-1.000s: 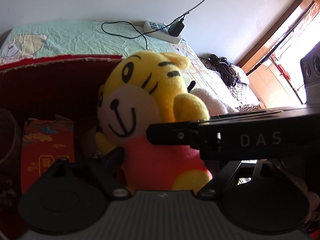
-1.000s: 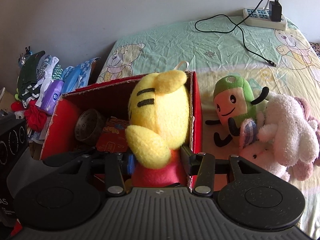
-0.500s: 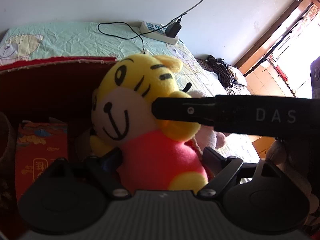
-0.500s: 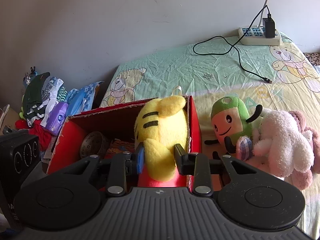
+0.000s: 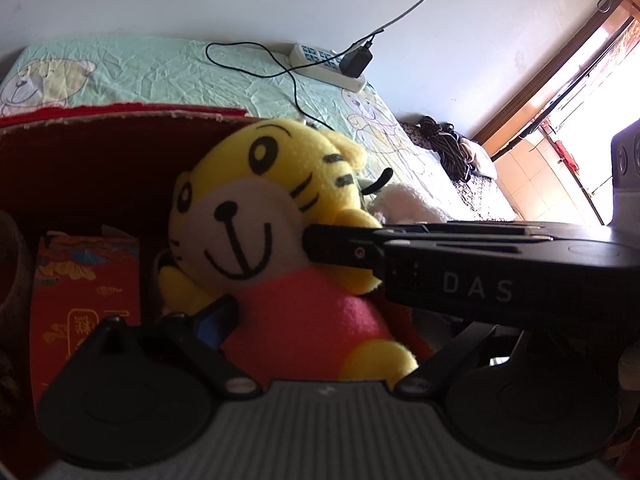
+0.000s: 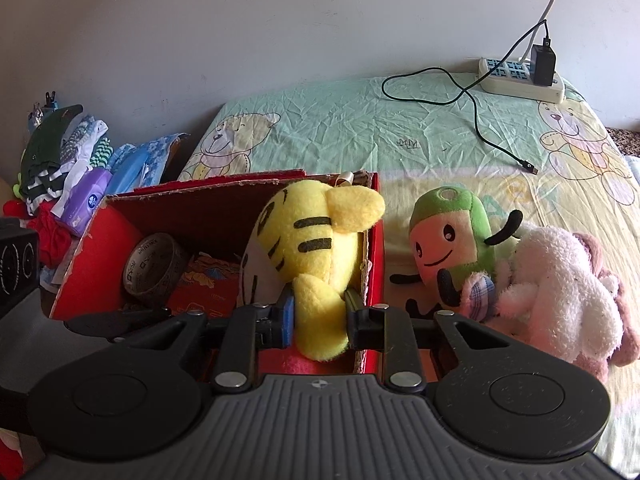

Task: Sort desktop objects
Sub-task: 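Lower the tiger plush into the red box with the right gripper, then open the right gripper to release the tiger plush inside the box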

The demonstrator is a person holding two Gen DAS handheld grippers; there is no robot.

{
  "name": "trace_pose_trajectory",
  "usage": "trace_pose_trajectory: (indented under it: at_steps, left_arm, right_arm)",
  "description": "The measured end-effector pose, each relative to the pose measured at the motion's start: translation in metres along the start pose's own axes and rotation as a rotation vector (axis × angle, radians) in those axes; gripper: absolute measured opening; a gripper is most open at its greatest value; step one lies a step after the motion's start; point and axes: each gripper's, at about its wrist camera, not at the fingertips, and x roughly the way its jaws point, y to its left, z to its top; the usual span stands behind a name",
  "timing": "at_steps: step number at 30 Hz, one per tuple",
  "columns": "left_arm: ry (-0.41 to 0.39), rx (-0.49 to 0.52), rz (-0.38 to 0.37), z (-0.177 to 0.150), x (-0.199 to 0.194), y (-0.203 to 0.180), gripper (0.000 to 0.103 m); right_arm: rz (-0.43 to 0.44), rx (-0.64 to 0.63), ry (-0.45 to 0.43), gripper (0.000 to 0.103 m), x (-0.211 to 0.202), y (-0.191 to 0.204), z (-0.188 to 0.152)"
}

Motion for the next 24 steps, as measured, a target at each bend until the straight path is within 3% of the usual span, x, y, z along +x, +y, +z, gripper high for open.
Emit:
trace_pose_trajectory:
  at_steps: [24]
  left_arm:
    - [0.014, 0.010, 0.081, 0.003, -0.004, -0.006, 0.097]
  right_arm:
    - [0.053, 0.072, -0.044, 0.030, -0.014, -0.008, -0.007]
